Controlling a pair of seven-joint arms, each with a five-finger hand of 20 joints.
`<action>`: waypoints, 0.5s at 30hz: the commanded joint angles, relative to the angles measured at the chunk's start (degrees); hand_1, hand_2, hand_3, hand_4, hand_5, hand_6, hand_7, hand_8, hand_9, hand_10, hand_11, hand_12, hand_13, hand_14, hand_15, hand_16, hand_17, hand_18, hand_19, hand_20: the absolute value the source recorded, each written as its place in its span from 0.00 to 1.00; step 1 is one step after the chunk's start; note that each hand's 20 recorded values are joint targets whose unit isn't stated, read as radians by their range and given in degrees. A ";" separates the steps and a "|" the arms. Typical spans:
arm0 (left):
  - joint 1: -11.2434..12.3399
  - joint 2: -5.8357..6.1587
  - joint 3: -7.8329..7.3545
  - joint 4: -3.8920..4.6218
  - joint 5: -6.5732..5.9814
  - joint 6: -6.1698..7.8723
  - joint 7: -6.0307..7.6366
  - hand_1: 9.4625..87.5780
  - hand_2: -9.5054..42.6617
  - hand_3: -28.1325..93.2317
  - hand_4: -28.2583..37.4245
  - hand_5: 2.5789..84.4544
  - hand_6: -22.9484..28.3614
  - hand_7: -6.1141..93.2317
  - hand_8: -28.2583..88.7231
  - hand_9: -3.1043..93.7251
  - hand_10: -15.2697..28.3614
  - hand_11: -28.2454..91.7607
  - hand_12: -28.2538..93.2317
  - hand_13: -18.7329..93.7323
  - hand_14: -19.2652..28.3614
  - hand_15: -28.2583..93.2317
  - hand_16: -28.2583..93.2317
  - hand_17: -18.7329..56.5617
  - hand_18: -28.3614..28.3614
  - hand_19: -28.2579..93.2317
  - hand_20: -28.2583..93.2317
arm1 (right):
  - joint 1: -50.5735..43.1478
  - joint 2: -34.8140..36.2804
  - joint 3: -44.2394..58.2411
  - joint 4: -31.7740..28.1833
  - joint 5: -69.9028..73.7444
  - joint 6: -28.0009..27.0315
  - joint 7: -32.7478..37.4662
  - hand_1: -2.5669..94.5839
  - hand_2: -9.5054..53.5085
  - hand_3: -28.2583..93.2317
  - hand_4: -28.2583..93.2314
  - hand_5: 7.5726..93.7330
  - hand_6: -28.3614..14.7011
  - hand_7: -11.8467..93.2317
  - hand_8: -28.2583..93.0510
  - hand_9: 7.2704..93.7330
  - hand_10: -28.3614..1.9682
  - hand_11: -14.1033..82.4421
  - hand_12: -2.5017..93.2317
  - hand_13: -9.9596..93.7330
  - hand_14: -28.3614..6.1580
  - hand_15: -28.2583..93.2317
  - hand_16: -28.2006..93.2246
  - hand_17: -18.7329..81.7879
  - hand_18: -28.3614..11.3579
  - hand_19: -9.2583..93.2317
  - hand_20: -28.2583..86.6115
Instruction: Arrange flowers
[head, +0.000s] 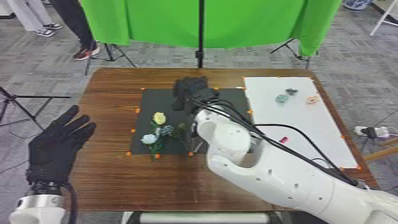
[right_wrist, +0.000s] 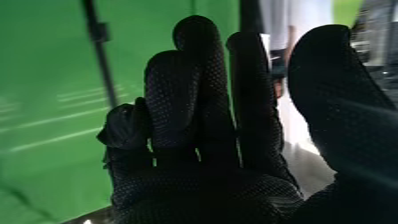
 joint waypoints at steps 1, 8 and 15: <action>0.79 0.74 1.87 0.56 -1.77 0.83 1.73 0.19 0.31 0.89 0.08 0.47 0.66 0.18 0.17 0.40 0.82 0.46 0.33 0.39 0.98 0.68 0.16 0.13 0.95 0.68 0.38 | 3.89 12.90 2.75 0.81 5.20 6.82 7.61 0.41 0.00 0.88 0.00 0.65 0.70 0.24 0.13 0.70 0.43 0.52 0.19 0.62 0.38 0.90 0.33 0.40 0.13 0.99 0.73; 1.64 0.93 2.59 0.70 -2.34 1.20 2.07 0.19 0.31 0.90 0.08 0.46 0.66 0.18 0.17 0.40 0.82 0.46 0.33 0.39 0.98 0.67 0.17 0.13 0.95 0.67 0.38 | 3.93 21.09 5.59 5.94 11.17 9.24 13.34 0.40 0.00 0.88 0.00 0.62 0.68 0.24 0.13 0.66 0.39 0.43 0.17 0.60 0.37 0.87 0.32 0.40 0.13 0.99 0.72; 1.05 3.07 4.30 1.09 -3.99 1.79 3.86 0.18 0.31 0.90 0.08 0.46 0.66 0.18 0.17 0.40 0.82 0.46 0.33 0.39 0.98 0.67 0.17 0.13 0.95 0.67 0.38 | 6.37 24.52 2.89 10.53 13.40 10.08 15.43 0.39 0.00 0.90 0.00 0.59 0.69 0.25 0.12 0.64 0.39 0.41 0.17 0.59 0.38 0.87 0.31 0.40 0.14 0.98 0.71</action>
